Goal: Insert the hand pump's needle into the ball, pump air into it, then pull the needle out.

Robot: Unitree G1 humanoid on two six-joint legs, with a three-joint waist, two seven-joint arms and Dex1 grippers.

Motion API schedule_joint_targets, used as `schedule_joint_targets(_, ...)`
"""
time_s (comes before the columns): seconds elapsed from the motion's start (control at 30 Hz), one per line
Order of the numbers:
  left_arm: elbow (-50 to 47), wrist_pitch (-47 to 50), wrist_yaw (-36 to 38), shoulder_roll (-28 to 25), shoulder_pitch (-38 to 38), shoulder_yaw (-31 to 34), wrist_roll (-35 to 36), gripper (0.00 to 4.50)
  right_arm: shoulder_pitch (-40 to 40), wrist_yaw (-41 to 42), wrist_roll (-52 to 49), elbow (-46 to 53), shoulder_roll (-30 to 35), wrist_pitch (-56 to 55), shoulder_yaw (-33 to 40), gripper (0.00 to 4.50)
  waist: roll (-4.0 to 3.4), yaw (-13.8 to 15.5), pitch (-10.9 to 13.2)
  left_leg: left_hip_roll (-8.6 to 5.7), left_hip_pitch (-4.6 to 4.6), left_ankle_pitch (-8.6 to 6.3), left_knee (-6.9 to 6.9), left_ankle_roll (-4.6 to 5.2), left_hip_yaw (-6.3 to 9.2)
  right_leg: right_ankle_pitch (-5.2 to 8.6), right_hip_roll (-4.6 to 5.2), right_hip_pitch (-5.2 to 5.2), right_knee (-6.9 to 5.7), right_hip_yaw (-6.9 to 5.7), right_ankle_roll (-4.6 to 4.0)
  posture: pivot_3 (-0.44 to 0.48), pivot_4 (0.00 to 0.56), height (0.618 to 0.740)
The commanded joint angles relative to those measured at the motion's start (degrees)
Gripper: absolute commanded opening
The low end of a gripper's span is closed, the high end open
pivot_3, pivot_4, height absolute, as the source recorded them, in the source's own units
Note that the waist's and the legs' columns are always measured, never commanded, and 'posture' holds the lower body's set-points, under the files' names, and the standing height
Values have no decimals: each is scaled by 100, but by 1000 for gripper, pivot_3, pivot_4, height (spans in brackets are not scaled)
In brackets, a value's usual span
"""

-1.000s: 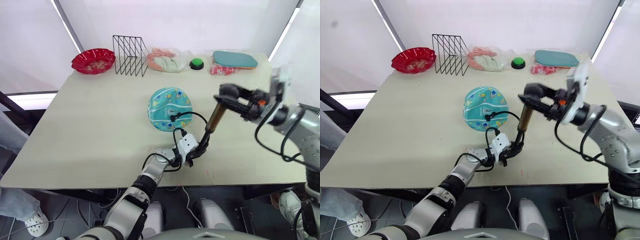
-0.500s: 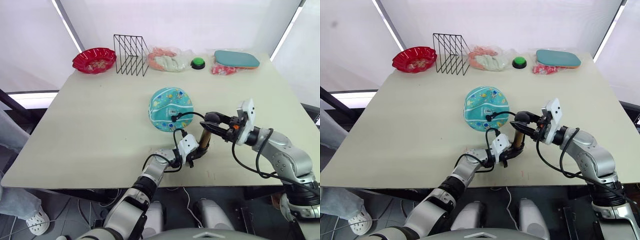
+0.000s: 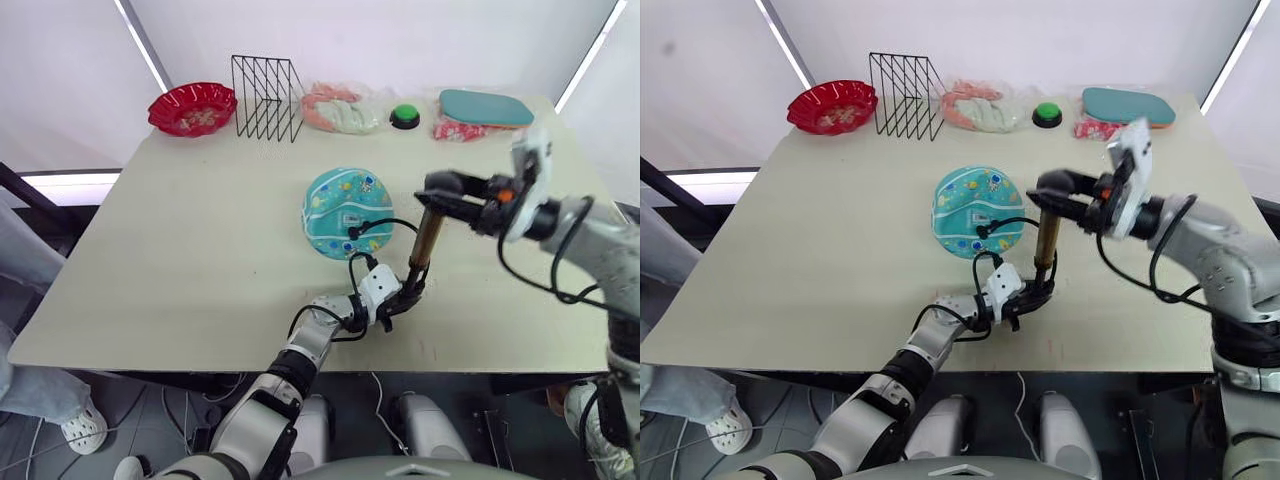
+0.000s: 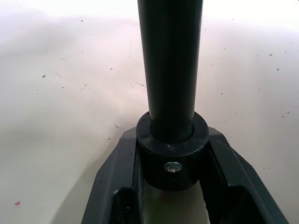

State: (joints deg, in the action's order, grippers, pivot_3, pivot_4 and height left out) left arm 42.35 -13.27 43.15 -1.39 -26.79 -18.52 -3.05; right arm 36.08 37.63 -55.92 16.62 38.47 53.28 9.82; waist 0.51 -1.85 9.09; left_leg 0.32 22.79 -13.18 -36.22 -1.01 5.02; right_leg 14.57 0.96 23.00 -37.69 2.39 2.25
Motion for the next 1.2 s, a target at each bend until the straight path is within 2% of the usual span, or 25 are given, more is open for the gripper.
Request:
schedule_joint_targets(0.03, 452, 180, -1, -129, 237, -45, -143, 1055, 539, -276, -595, 79, 271, 167, 795, 2068, 6, 10, 4, -1, 0, 0, 0, 0, 0, 0, 1, 0, 1, 0, 0, 0, 150, 740)
schedule_joint_targets(0.17, 450, 168, 4, -117, 226, -32, -129, 1055, 610, -357, -724, 109, 394, 350, 749, 2068, 6, 4, 5, 1, -1, 0, 0, 1, -1, 1, 0, 0, 0, 0, 0, 0, 150, 740)
schedule_joint_targets(0.37, 437, 179, -19, -98, 210, -24, -123, 1055, -323, -161, -90, 235, 281, 224, -32, 2068, 6, 0, 2, 2, -5, 0, -2, 1, -2, 1, -2, -1, -2, 1, 1, 0, 150, 740)
schedule_joint_targets(0.53, 377, 197, -1, -118, 223, -25, -128, 1055, -787, -18, 395, 293, 216, -70, -541, 2068, 0, -41, -15, 3, -23, 0, -2, 1, -9, 1, -3, -15, -3, 6, 4, 0, 150, 740)
schedule_joint_targets(0.67, 331, 220, -26, -123, 220, -1, -123, 1055, -1392, 15, 957, 196, -206, -640, -1112, 2068, 1, -55, -31, 11, -49, 0, -1, 1, -8, 3, -12, -33, -5, 5, 2, 0, 150, 740)
schedule_joint_targets(0.73, 300, 235, -41, -123, 224, 6, -122, 1055, -1865, 165, 1599, -48, -358, -1187, -1664, 2068, 13, -56, -58, 13, -54, 0, 5, 0, -9, 3, -15, -36, -2, 7, 1, 0, 150, 740)
schedule_joint_targets(0.83, 280, 254, -53, -117, 231, 11, -121, 1055, -2185, 325, 2198, -508, -593, -1780, -1994, 2068, 27, -67, -79, 13, -84, -1, 15, 0, -18, 7, -15, -61, 2, 15, 5, 0, 150, 740)
schedule_joint_targets(0.97, 269, 274, -44, -125, 235, 3, -131, 1055, -2132, 448, 2341, -635, -685, -1996, -1881, 2068, 29, -85, -82, 17, -113, -2, 16, -1, -21, 13, -14, -88, 4, 15, -3, 0, 150, 740)
schedule_joint_targets(1.2, 392, 250, -48, -113, 185, 9, -165, 1055, -977, 304, 960, 313, -359, -994, -551, 2067, 25, -44, -45, 18, -90, -2, 15, -1, -10, 9, -16, -71, 3, 8, 1, 0, 150, 740)
